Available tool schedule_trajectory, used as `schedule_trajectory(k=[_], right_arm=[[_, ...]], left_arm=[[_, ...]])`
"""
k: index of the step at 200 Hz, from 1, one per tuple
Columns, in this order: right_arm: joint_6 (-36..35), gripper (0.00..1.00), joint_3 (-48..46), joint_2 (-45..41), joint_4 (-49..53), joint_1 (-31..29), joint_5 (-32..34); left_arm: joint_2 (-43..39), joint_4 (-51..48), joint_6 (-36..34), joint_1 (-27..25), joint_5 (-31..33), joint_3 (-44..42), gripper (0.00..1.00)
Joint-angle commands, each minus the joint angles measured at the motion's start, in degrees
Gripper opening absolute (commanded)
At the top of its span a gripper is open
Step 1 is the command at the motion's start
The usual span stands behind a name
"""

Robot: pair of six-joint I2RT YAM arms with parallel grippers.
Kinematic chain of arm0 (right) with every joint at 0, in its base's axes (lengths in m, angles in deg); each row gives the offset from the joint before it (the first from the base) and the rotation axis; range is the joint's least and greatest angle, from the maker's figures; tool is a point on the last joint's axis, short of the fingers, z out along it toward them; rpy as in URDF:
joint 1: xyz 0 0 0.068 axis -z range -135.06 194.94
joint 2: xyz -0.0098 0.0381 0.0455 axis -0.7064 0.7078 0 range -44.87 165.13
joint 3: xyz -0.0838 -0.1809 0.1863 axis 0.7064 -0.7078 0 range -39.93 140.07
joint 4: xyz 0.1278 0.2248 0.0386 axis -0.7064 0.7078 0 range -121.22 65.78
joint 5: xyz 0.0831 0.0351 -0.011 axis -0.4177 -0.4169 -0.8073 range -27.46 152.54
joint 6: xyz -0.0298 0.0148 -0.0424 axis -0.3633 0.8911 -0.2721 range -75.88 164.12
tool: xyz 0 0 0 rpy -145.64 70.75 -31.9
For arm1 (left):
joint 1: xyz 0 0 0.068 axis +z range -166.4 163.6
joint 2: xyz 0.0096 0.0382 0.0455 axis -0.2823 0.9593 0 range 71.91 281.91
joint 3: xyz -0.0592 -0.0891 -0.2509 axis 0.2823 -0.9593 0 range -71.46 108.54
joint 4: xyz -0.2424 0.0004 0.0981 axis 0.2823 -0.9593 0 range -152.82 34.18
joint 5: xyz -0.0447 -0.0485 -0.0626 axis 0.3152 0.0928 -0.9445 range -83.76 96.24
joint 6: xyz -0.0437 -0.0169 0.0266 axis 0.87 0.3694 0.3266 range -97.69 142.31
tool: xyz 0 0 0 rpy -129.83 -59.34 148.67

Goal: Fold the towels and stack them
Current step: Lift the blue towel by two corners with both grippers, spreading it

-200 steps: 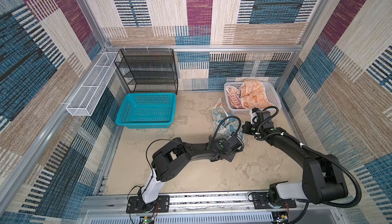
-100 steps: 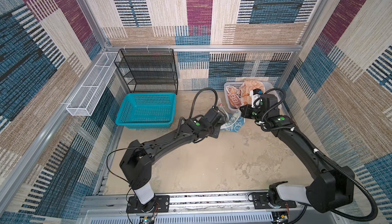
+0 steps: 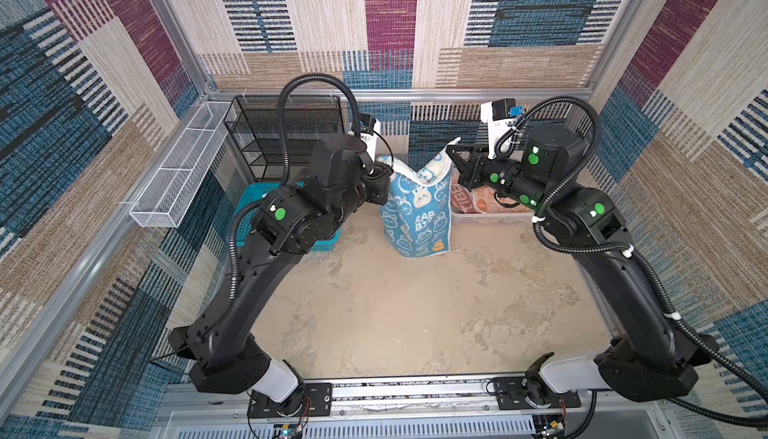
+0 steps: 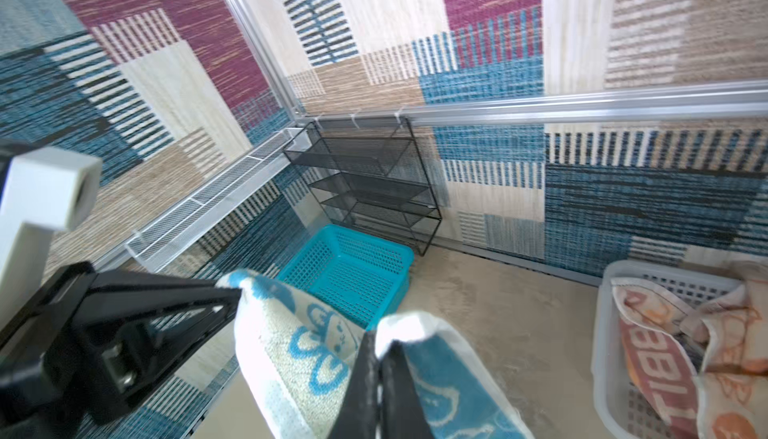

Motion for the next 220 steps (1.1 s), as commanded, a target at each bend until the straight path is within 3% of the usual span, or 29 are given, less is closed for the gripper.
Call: schedule_trajectory(k=[1, 49, 90, 107, 129, 150, 193, 220], right_arm=[[-1.19, 0.0, 2.97, -1.04, 4.41, -4.32, 5.32], [-0.28, 0.0, -1.23, -7.07, 2.65, -7.73, 6.19], [-2.43, 0.0, 0.13, -1.7, 3.59, -7.35, 12.37], [-2.47, 0.0, 2.09, 2.35, 4.52, -3.63, 11.55], [-1.75, 0.0, 0.86, 6.73, 2.74, 5.51, 5.1], [-1.94, 0.0, -0.46, 11.75, 0.38, 10.6, 2.38], [-2.4, 0.0, 1.45, 20.59, -2.35, 13.38, -1.35], [-2.81, 0.0, 3.99, 20.52, -1.88, 13.42, -3.07]], left_arm=[[-2.34, -7.27, -1.58, -0.03, -1.03, 2.94, 0.0], [-10.13, -8.51, 3.76, -0.11, -6.83, 2.35, 0.0], [-5.48, -10.01, 1.95, 2.49, -0.7, -0.29, 0.0], [-1.87, -9.85, 2.43, 7.31, -3.39, -1.51, 0.0], [3.82, -8.31, 2.39, 13.41, -8.44, -1.73, 0.0], [9.88, -5.76, 1.51, 17.51, -9.46, -0.97, 0.0], [21.59, -2.96, -1.19, 20.18, -8.37, 6.47, 0.0], [21.71, -2.9, -0.68, 20.41, -9.92, 9.6, 0.0]])
